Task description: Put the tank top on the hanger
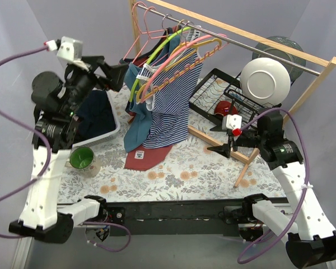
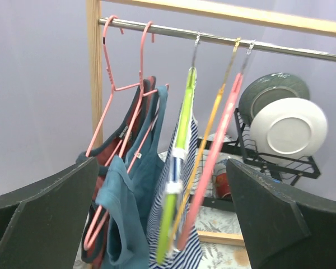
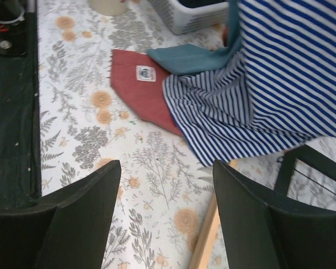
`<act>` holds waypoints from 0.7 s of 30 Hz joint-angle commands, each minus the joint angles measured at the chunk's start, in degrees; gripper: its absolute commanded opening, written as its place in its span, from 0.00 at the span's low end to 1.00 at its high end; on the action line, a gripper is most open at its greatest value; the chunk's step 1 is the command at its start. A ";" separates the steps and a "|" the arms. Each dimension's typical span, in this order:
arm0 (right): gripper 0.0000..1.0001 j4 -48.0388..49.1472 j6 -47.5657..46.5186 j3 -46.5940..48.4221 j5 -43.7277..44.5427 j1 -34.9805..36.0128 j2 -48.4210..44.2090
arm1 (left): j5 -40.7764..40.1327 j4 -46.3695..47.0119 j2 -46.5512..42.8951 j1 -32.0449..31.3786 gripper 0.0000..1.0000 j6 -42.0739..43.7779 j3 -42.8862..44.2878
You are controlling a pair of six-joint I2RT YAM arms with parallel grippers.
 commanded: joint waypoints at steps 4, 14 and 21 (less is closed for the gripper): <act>0.80 -0.95 14.08 12.10 17.60 -0.35 -1.13 | -0.72 -2.52 -12.78 0.09 0.98 -5.29 -10.72; 0.84 0.54 29.47 21.52 33.16 -0.79 -0.70 | -2.03 -8.68 -27.47 0.09 0.98 -10.39 -21.62; 0.89 -1.21 32.64 27.76 31.87 -3.86 0.01 | -4.50 -12.46 -32.92 0.09 0.98 -11.09 -23.92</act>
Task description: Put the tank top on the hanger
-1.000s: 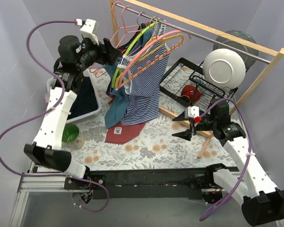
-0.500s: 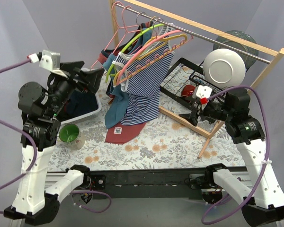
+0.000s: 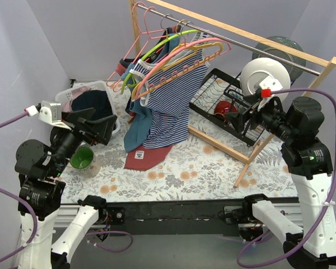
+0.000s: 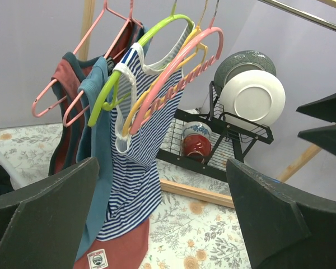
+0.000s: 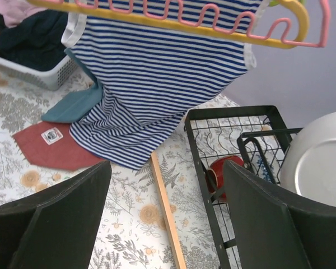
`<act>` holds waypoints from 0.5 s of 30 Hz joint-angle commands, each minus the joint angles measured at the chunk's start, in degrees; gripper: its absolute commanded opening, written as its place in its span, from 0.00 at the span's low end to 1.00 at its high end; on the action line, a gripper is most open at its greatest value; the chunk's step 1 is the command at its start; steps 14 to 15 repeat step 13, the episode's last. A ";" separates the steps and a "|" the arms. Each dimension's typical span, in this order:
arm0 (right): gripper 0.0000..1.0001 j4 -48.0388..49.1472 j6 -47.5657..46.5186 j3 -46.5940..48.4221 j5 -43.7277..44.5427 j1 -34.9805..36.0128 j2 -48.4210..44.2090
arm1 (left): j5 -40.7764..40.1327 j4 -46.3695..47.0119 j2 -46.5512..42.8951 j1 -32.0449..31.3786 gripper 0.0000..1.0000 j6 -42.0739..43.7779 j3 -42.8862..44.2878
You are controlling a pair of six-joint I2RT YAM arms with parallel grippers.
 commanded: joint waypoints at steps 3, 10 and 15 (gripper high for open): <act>0.89 -0.67 4.49 6.70 -0.60 -2.91 0.73 | -2.16 -3.35 -2.46 0.09 0.98 -1.41 -1.47; 0.89 -0.76 4.75 6.80 -0.34 -4.05 0.38 | -2.68 -4.75 -2.46 0.00 0.98 -0.98 -1.21; 0.89 -0.59 4.75 6.53 -0.07 -4.14 0.29 | -3.30 -5.45 -2.64 0.09 0.98 -0.71 -1.38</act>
